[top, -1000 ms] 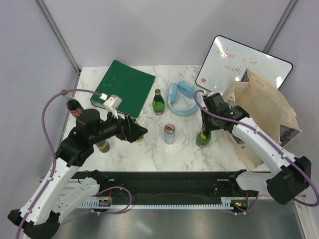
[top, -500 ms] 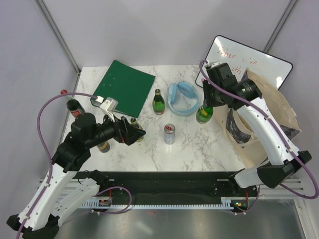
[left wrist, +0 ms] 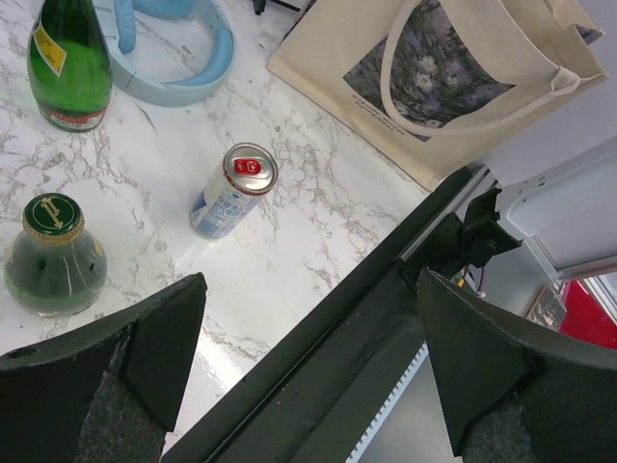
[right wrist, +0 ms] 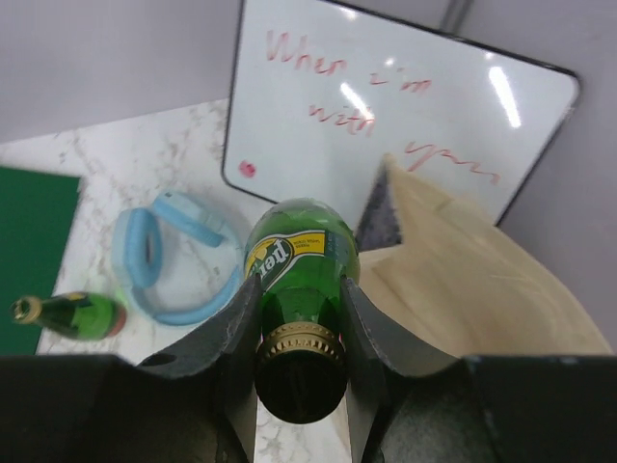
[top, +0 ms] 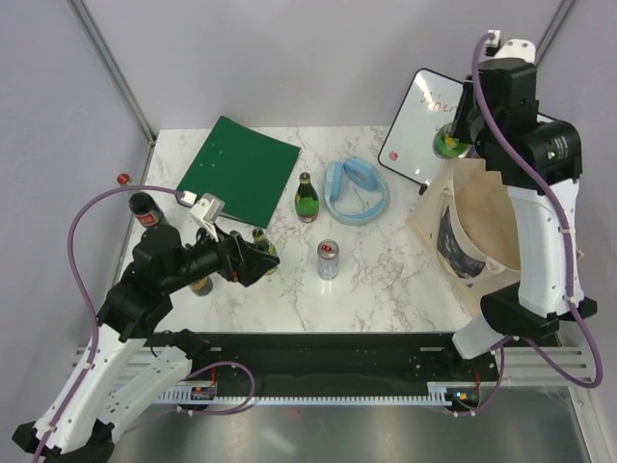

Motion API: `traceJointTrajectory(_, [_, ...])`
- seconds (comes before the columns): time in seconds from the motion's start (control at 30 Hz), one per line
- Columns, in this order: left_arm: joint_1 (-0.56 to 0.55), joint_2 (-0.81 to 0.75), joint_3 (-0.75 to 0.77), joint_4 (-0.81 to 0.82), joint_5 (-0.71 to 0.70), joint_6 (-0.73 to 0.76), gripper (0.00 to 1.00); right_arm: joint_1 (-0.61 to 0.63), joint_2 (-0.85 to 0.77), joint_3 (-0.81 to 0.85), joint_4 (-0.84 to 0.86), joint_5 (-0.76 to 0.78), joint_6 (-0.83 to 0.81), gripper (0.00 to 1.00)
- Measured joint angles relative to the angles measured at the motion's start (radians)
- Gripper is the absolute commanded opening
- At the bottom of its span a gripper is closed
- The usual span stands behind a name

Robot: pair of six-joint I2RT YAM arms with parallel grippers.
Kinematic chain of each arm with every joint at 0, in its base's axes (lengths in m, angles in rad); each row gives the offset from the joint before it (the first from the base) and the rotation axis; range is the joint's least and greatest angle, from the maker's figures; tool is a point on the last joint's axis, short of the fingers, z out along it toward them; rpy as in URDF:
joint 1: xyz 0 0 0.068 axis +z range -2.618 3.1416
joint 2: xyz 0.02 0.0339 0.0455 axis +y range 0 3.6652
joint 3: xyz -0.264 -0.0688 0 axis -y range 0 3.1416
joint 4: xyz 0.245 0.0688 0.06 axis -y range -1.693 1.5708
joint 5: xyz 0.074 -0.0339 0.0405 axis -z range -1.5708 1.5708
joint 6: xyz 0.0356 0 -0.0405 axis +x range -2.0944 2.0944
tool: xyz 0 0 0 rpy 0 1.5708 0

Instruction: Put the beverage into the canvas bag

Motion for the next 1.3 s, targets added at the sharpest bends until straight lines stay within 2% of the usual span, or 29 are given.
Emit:
traceJointTrajectory(0.37, [0.000, -0.035, -0.027, -0.003, 0.006, 0.000, 0.98, -0.013, -0.260, -0.072, 0.092, 0.259, -0.047, 0.00])
traceJointTrajectory(0.53, [0.000, -0.035, -0.028, -0.002, 0.006, 0.000, 0.98, -0.014, -0.389, -0.300, 0.098, 0.319, -0.027, 0.00])
traceJointTrajectory(0.77, [0.000, -0.029, -0.028, -0.003, 0.007, 0.001, 0.98, -0.026, -0.386, -0.599, 0.123, 0.307, 0.011, 0.00])
traceJointTrajectory(1.13, [0.000, -0.013, -0.028, -0.002, 0.006, 0.002, 0.98, -0.146, -0.297, -0.648, 0.294, 0.227, 0.005, 0.00])
traceJointTrajectory(1.2, [0.000, -0.008, -0.028, -0.001, 0.006, 0.003, 0.98, -0.161, -0.315, -0.697, 0.342, 0.227, 0.009, 0.00])
traceJointTrajectory(1.3, [0.000, 0.005, -0.028, 0.000, 0.006, 0.017, 0.99, -0.214, -0.389, -0.880, 0.426, 0.200, 0.043, 0.00])
